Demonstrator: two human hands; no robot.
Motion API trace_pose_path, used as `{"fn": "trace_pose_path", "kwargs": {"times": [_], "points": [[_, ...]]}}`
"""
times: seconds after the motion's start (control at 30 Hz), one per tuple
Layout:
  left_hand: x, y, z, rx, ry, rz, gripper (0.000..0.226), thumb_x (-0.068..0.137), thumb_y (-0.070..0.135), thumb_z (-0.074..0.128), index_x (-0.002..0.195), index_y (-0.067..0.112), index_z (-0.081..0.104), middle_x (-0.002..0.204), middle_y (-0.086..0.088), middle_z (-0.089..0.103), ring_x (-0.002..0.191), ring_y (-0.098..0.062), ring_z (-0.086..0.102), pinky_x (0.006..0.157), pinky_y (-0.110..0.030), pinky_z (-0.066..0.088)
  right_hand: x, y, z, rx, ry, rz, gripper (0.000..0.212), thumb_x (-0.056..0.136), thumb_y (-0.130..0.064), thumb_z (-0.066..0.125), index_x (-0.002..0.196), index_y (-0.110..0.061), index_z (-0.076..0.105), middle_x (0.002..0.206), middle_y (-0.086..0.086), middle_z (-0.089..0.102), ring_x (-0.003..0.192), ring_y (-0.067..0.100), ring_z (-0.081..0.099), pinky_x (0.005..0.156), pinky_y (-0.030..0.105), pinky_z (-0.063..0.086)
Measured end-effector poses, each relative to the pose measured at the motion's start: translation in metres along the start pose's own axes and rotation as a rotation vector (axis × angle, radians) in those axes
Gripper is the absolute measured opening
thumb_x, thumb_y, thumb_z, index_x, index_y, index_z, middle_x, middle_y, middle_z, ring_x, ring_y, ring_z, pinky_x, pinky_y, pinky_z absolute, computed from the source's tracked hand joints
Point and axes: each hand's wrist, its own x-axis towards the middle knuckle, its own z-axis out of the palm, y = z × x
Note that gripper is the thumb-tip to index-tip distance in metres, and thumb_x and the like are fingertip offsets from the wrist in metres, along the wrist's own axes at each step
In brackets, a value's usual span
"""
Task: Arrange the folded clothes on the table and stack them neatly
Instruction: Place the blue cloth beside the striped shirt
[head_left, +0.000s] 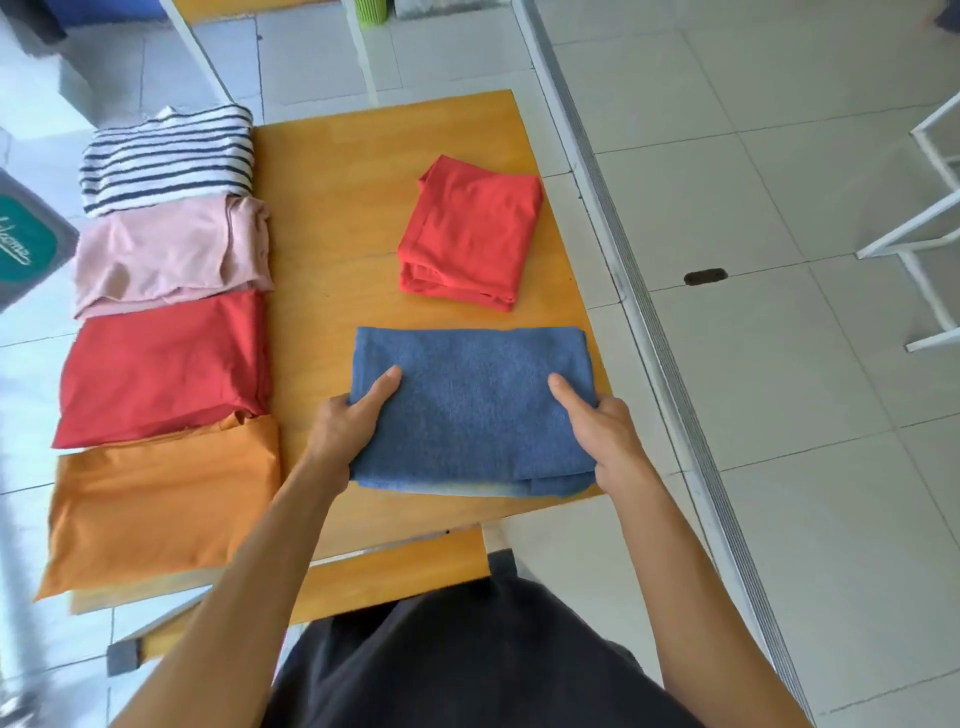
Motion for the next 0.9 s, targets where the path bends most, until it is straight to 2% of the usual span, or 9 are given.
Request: {"fn": "trace_pose_path", "kwargs": {"times": [0.13, 0.23, 0.33, 0.4, 0.5, 0.57, 0.7, 0.8, 0.9], "points": [[0.007, 0.015, -0.036, -0.045, 0.100, 0.052, 0.062, 0.058, 0.077, 0.073, 0.087, 0.022, 0.070, 0.068, 0.017, 0.073, 0.058, -0.002, 0.070, 0.041, -0.015, 0.049, 0.007, -0.030, 0.038, -0.026, -0.083, -0.100, 0.033, 0.084, -0.053, 0.074, 0.097, -0.023, 0.076, 0.094, -0.005, 0.079, 0.090, 0.016, 0.075, 0.083, 0.040, 0.061], [0.026, 0.044, -0.062, -0.063, 0.137, 0.118, 0.058, 0.061, 0.076, 0.071, 0.086, 0.023, 0.071, 0.071, 0.019, 0.073, 0.061, -0.001, 0.070, 0.050, -0.021, 0.052, 0.025, -0.074, 0.067, -0.078, -0.149, -0.195, 0.028, 0.088, -0.050, 0.071, 0.096, -0.024, 0.076, 0.091, -0.008, 0.079, 0.088, 0.013, 0.075, 0.078, 0.035, 0.060], [0.054, 0.081, -0.082, -0.079, 0.177, 0.173, 0.053, 0.067, 0.071, 0.071, 0.083, 0.020, 0.071, 0.068, 0.018, 0.073, 0.059, -0.001, 0.069, 0.046, -0.017, 0.050, 0.047, -0.124, 0.098, -0.093, -0.177, -0.280, 0.024, 0.091, -0.047, 0.070, 0.093, -0.024, 0.075, 0.080, -0.016, 0.077, 0.073, 0.003, 0.073, 0.056, 0.018, 0.054], [0.075, 0.107, -0.091, -0.083, 0.197, 0.205, 0.051, 0.068, 0.069, 0.071, 0.083, 0.020, 0.071, 0.068, 0.015, 0.073, 0.061, -0.002, 0.070, 0.046, -0.016, 0.049, 0.067, -0.155, 0.118, -0.110, -0.174, -0.324, 0.023, 0.091, -0.046, 0.070, 0.090, -0.023, 0.074, 0.076, -0.017, 0.076, 0.067, 0.000, 0.072, 0.048, 0.013, 0.050], [0.112, 0.145, -0.101, -0.069, 0.229, 0.224, 0.047, 0.070, 0.066, 0.069, 0.080, 0.021, 0.068, 0.077, 0.008, 0.073, 0.071, -0.009, 0.070, 0.056, -0.024, 0.050, 0.099, -0.197, 0.146, -0.124, -0.157, -0.370, 0.022, 0.092, -0.043, 0.071, 0.085, -0.022, 0.073, 0.073, -0.015, 0.076, 0.063, -0.002, 0.071, 0.047, 0.014, 0.050], [0.140, 0.168, -0.106, -0.044, 0.252, 0.223, 0.042, 0.073, 0.062, 0.068, 0.079, 0.021, 0.066, 0.078, 0.006, 0.071, 0.073, -0.011, 0.068, 0.057, -0.026, 0.048, 0.123, -0.221, 0.165, -0.127, -0.144, -0.388, 0.022, 0.092, -0.041, 0.070, 0.083, -0.022, 0.072, 0.068, -0.018, 0.074, 0.058, -0.004, 0.069, 0.044, 0.013, 0.048], [0.200, 0.209, -0.112, -0.024, 0.254, 0.282, 0.029, 0.080, 0.047, 0.068, 0.077, 0.019, 0.063, 0.077, 0.005, 0.068, 0.072, -0.008, 0.064, 0.052, -0.023, 0.044, 0.169, -0.262, 0.203, -0.143, -0.104, -0.382, 0.025, 0.091, -0.045, 0.070, 0.091, -0.020, 0.072, 0.085, -0.010, 0.073, 0.071, 0.005, 0.070, 0.045, 0.015, 0.049], [0.240, 0.234, -0.116, 0.025, 0.227, 0.304, 0.034, 0.083, 0.047, 0.067, 0.091, 0.014, 0.063, 0.086, 0.001, 0.067, 0.079, -0.013, 0.064, 0.055, -0.025, 0.045, 0.197, -0.285, 0.226, -0.152, -0.092, -0.362, 0.026, 0.092, -0.045, 0.070, 0.093, -0.020, 0.072, 0.091, -0.006, 0.073, 0.078, 0.010, 0.070, 0.054, 0.022, 0.053], [0.274, 0.253, -0.122, 0.056, 0.229, 0.305, 0.049, 0.083, 0.049, 0.065, 0.107, 0.007, 0.064, 0.094, -0.005, 0.069, 0.087, -0.020, 0.065, 0.064, -0.031, 0.051, 0.221, -0.305, 0.243, -0.187, -0.059, -0.382, 0.027, 0.092, -0.045, 0.068, 0.094, -0.018, 0.072, 0.093, -0.004, 0.074, 0.076, 0.010, 0.070, 0.052, 0.022, 0.052]]}}
